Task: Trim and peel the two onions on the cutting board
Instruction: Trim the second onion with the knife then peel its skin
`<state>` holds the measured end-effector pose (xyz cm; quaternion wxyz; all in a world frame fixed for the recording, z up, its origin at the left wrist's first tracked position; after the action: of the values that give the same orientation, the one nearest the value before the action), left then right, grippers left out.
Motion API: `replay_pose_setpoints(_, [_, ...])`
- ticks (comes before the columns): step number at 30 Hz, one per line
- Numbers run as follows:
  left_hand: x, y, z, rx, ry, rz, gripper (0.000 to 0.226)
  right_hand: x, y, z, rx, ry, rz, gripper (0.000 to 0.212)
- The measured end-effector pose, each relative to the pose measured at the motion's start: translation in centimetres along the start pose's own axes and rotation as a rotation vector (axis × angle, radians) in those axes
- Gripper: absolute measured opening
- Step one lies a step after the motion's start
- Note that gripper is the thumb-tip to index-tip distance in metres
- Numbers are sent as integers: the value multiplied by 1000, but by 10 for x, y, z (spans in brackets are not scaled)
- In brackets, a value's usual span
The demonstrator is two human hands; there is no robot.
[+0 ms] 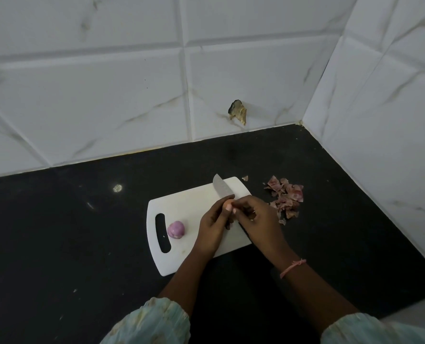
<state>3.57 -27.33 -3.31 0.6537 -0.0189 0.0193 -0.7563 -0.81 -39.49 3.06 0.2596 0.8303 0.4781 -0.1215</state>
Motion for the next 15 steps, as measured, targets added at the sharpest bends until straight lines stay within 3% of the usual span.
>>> replay_pose_setpoints(15, [-2,-1,-1,-36,1,39,31,0,3,0,-42,-147,-38,10])
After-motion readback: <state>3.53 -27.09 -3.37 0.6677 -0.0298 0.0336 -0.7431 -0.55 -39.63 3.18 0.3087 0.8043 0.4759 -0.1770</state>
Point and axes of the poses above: each hand's wrist, its own y-axis towards the middle knuckle, its own x-axis out of the palm, z = x × y, the point moved 7 cm from there along y, towards the middle knuckle, and after that the axes turned 11 degrees about z, right-handed, at the moved point
